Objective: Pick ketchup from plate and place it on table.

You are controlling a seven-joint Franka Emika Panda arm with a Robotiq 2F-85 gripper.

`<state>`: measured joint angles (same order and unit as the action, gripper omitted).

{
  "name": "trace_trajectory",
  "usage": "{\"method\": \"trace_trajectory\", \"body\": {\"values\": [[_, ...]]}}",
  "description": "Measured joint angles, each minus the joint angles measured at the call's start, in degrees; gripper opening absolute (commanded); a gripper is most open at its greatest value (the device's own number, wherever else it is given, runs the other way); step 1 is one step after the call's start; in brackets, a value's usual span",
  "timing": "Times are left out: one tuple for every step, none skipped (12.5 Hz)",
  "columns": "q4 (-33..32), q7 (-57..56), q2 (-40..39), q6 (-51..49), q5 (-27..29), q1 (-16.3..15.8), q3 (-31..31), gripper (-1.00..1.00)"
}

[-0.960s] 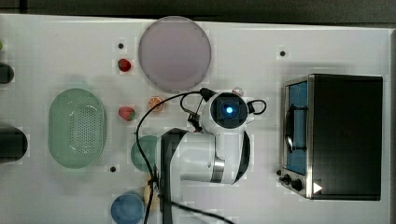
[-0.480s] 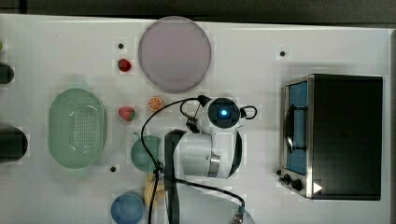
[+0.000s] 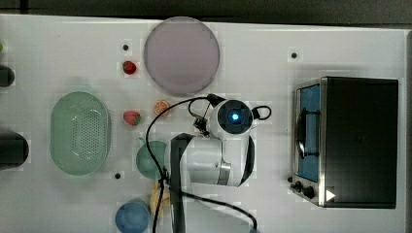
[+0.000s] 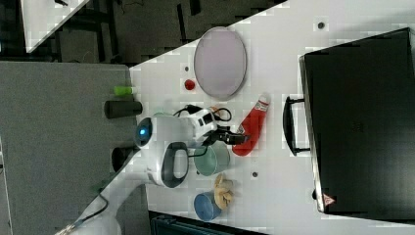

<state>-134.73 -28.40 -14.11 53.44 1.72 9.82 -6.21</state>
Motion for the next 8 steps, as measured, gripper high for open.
{"method": "trace_trajectory", "body": {"values": [[0.9,0.2,2.0,-1.1,-0.1,0.1,-0.1,1.00],[2.5,0.9,4.0,-2.2,-0.1,0.0,0.0,1.00],[5.0,1.9,5.7,-5.0,0.1,-0.1,-0.2,1.00],[8.1,3.5,7.4,-8.9,0.1,-0.2,-0.3,1.00],[11.4,5.9,8.8,-12.3,0.1,-0.4,-0.2,1.00],[14.7,8.6,10.1,-15.7,0.3,-0.4,-0.3,1.00],[17.7,11.3,11.2,-19.6,0.2,-0.4,-0.4,1.00],[20.9,13.9,11.8,-23.0,-0.3,-0.3,-0.7,1.00]]}}
